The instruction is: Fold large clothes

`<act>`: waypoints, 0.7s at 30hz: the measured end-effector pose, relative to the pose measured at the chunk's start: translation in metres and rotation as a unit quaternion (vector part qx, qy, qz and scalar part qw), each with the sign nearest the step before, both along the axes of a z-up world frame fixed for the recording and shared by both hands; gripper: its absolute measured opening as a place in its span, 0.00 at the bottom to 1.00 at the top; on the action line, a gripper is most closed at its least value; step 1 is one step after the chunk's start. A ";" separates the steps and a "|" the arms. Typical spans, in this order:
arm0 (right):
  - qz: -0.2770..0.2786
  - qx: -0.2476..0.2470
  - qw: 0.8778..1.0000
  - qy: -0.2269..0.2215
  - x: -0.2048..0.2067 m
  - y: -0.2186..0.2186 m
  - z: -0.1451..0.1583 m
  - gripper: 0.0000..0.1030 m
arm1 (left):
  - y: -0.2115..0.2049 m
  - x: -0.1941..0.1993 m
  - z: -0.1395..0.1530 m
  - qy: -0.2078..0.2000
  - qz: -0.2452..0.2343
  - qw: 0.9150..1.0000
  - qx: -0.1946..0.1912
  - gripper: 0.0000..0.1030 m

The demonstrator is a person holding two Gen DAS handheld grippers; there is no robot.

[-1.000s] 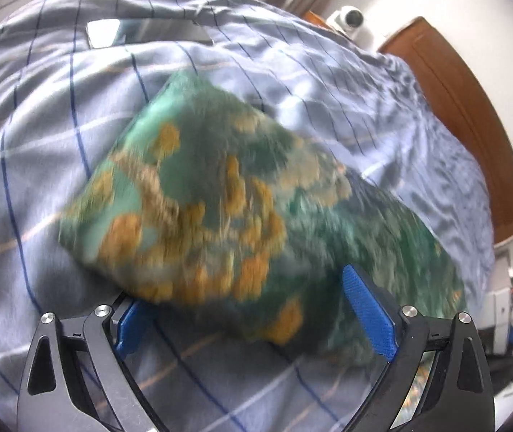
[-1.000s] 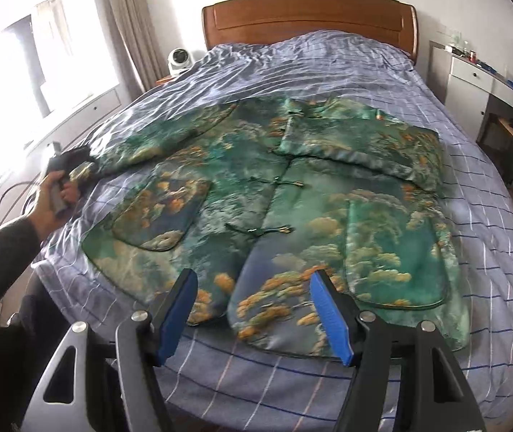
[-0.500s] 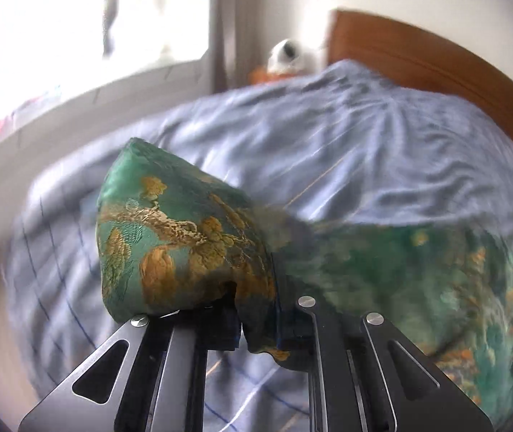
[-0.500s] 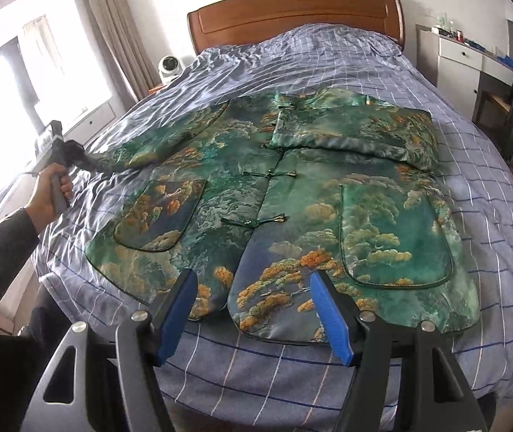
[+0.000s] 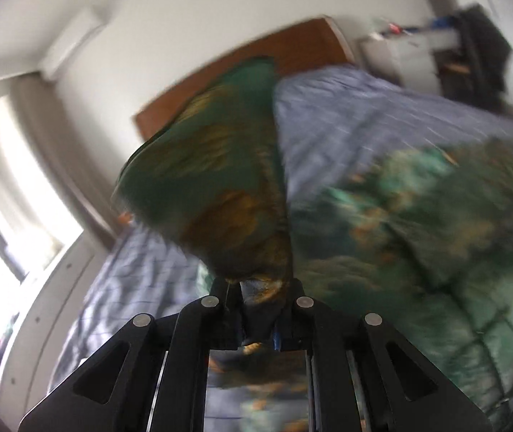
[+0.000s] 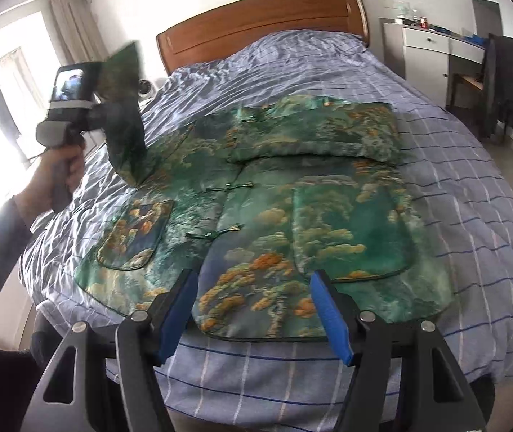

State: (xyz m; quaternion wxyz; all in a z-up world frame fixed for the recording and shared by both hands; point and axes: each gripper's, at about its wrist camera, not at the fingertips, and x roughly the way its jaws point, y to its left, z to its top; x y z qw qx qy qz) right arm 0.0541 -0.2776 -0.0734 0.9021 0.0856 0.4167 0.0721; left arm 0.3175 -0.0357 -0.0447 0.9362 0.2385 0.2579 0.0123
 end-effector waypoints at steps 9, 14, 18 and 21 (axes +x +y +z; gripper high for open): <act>-0.030 -0.008 1.000 0.000 -0.004 -0.028 0.004 0.65 | -0.074 -0.005 -0.089 0.092 -0.047 0.993 0.053 0.11; -0.008 -0.024 1.000 0.006 0.025 -0.031 0.012 0.65 | -0.085 -0.018 -0.106 0.105 -0.061 0.990 0.071 0.80; 0.015 -0.020 1.000 0.005 0.075 -0.031 0.027 0.65 | -0.084 -0.050 -0.099 0.090 -0.092 0.989 0.076 0.91; 0.024 0.027 0.999 0.019 0.117 -0.031 0.026 0.65 | -0.068 -0.072 -0.093 0.106 -0.096 0.988 0.054 0.91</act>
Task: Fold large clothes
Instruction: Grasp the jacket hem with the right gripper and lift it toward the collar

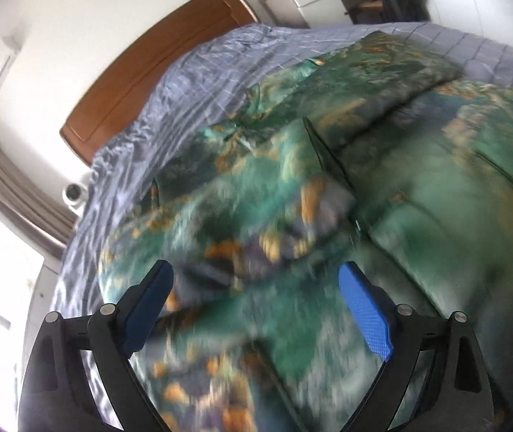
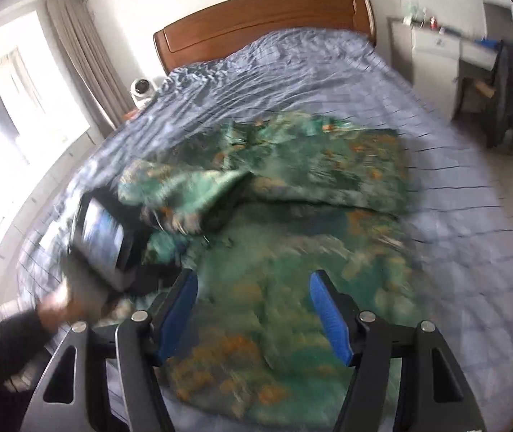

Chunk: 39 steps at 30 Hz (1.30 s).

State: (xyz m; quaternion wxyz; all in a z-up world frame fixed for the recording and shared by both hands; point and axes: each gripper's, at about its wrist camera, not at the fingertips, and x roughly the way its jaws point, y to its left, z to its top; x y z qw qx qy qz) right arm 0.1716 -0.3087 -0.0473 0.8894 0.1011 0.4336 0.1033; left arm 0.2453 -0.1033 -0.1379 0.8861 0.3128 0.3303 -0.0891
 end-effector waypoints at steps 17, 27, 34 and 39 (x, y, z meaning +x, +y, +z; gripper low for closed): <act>-0.005 0.152 0.982 0.110 0.174 0.082 -0.128 0.65 | 0.133 -0.064 0.010 0.053 0.154 0.978 -0.133 0.91; 0.039 0.051 0.997 0.047 0.185 0.097 -0.091 0.15 | 0.157 -0.070 0.003 0.072 0.186 0.964 -0.177 0.91; 0.056 -0.040 0.997 -0.032 0.219 0.100 -0.051 0.15 | 0.160 -0.062 0.014 0.072 0.183 0.961 -0.194 0.91; 0.040 -0.085 0.996 -0.003 0.245 0.095 -0.096 0.15 | 0.165 -0.048 0.013 0.088 0.189 0.959 -0.193 0.91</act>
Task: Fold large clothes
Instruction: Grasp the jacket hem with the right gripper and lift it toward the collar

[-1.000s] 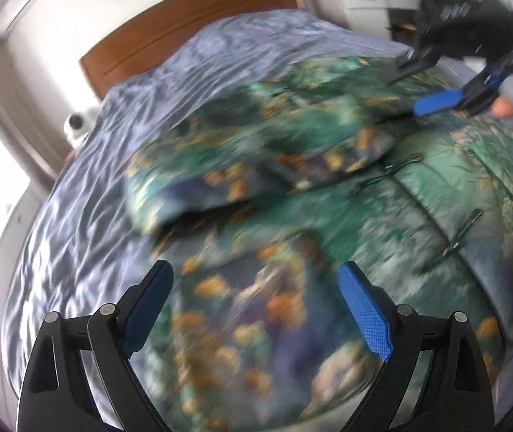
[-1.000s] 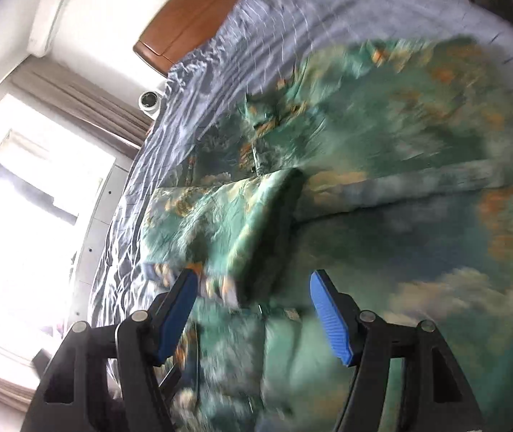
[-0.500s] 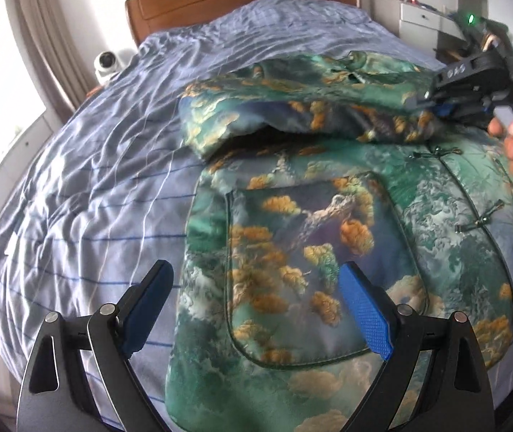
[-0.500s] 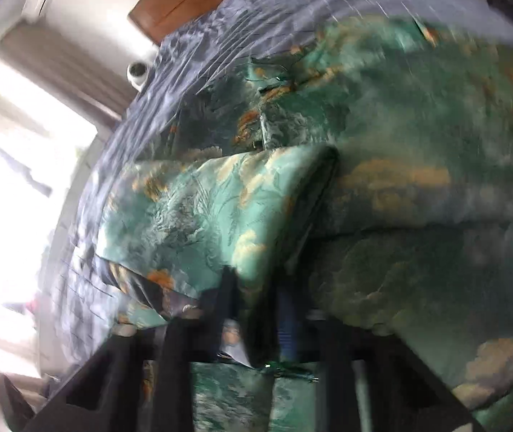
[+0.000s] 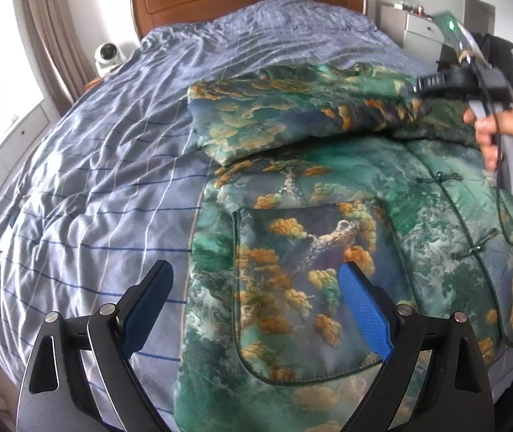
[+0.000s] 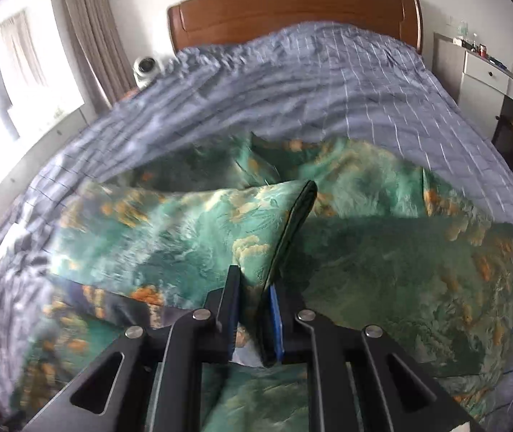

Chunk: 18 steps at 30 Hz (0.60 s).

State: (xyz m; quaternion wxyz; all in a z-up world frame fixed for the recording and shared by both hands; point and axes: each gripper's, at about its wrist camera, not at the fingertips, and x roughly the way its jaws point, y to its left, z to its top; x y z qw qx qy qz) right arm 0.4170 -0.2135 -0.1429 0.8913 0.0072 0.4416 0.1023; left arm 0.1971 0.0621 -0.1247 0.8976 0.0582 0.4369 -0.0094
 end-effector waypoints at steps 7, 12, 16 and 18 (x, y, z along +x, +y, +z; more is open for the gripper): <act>-0.043 0.005 0.998 0.038 0.004 -0.013 -0.035 0.42 | 0.012 0.046 0.012 0.004 -0.010 1.000 -0.004 0.91; -0.047 -0.002 0.999 -0.012 -0.018 -0.018 0.001 0.42 | 0.015 0.112 0.019 0.000 -0.016 0.999 -0.040 0.84; -0.015 0.025 0.999 -0.046 -0.031 -0.011 0.028 0.42 | 0.009 0.168 0.004 0.030 -0.015 0.997 -0.074 0.67; 0.012 0.056 0.998 -0.032 -0.029 -0.006 0.028 0.42 | 0.007 0.190 -0.009 0.048 -0.004 0.995 -0.082 0.55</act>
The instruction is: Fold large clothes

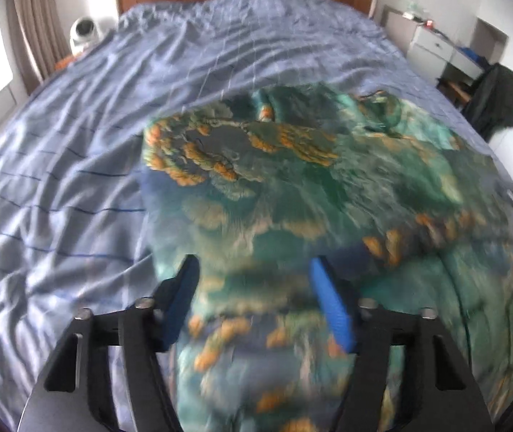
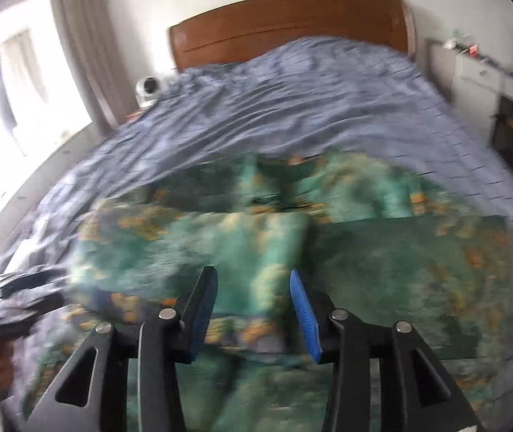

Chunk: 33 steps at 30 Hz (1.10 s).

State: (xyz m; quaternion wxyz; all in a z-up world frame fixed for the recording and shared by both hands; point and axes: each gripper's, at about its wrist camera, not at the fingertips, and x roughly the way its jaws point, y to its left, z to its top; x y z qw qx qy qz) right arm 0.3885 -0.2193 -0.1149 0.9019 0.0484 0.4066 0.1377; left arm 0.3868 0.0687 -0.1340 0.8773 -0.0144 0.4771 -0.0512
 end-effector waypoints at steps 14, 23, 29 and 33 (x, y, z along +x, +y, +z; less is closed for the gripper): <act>0.010 0.022 0.996 0.083 0.027 0.007 -0.067 0.42 | -0.002 0.048 -0.014 0.037 0.019 0.999 -0.010 0.53; 0.011 0.025 0.996 0.080 0.025 0.005 -0.071 0.42 | -0.002 0.102 -0.038 0.076 0.038 0.996 0.006 0.55; 0.017 0.018 0.997 0.078 0.025 0.006 -0.072 0.42 | 0.002 0.120 -0.010 0.044 0.050 0.998 -0.005 0.57; 0.017 0.017 0.997 0.074 0.025 0.006 -0.073 0.42 | 0.013 0.137 -0.029 0.062 0.078 0.995 -0.011 0.62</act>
